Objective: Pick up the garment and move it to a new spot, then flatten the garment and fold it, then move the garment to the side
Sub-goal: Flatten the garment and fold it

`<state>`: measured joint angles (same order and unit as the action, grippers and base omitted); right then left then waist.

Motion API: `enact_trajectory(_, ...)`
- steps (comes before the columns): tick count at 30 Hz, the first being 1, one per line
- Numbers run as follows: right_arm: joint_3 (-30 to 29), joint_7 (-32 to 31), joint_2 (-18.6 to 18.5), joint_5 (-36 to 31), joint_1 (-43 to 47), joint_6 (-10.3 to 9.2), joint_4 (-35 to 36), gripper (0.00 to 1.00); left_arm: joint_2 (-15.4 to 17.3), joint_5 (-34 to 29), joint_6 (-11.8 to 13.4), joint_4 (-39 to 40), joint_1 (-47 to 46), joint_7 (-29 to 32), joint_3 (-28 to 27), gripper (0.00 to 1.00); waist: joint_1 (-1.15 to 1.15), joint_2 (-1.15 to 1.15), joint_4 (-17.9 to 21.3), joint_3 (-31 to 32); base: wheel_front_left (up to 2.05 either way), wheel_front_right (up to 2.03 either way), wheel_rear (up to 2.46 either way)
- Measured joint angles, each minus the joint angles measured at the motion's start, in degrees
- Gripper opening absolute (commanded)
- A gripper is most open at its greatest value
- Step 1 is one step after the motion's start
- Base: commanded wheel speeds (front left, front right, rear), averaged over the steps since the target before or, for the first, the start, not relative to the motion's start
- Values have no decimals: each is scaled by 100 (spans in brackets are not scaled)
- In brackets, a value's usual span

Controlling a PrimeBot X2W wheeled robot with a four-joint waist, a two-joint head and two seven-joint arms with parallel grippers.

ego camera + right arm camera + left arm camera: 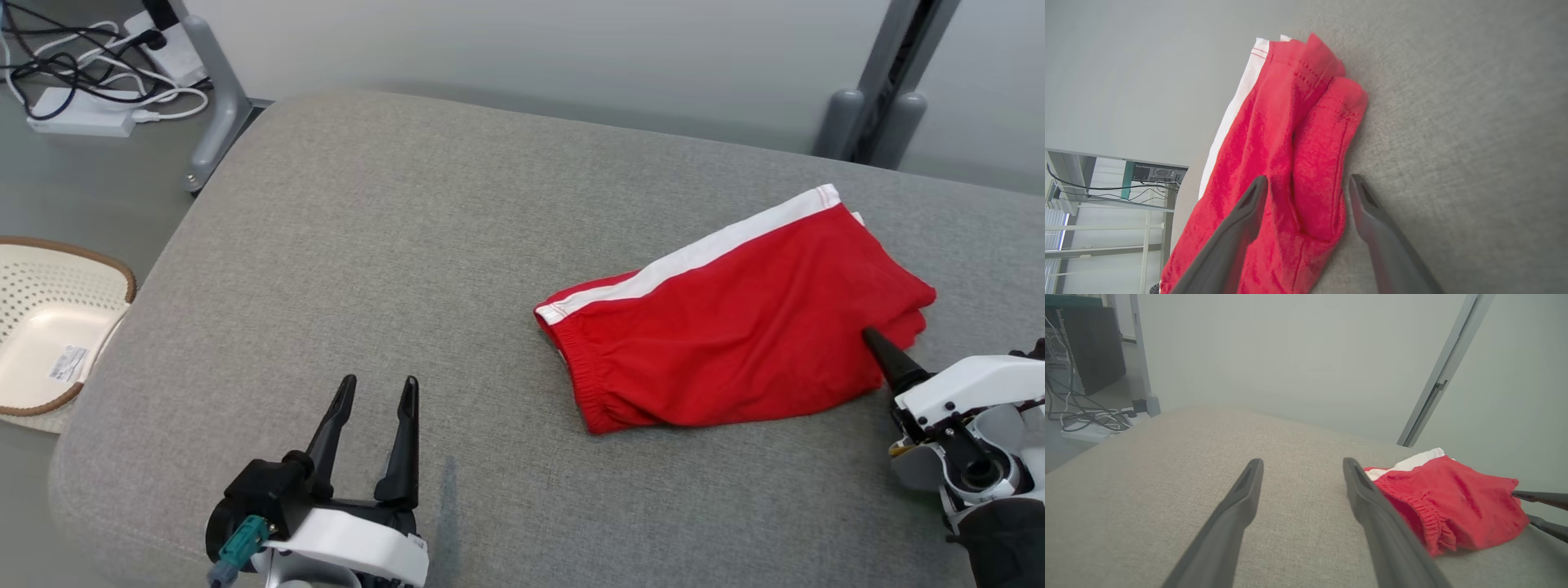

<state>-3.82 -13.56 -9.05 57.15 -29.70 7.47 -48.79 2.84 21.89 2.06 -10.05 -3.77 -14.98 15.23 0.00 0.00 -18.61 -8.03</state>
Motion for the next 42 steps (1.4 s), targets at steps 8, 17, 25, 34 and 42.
enact_trajectory(8,-253,51,-112,147,-359,0,-394,100,1,18,23,-160,-1,0,190,100,0,0,-356,-138,0,0,0)
enact_trajectory(17,-432,138,-312,302,-920,0,-938,100,-2,181,51,-66,-168,0,313,100,0,0,-510,-425,0,0,0)
enact_trajectory(25,-285,205,-386,238,-1190,0,-1143,0,-1,191,34,-57,-235,0,366,100,0,0,-581,-560,0,0,0)
enact_trajectory(34,-140,356,-291,378,-1210,2,-999,0,0,231,29,-91,-243,-1,332,100,0,0,-492,-530,0,0,0)
enact_trajectory(42,-141,808,-125,643,-912,2,-739,0,-1,233,0,-181,-244,0,296,100,0,0,-236,-333,0,0,0)
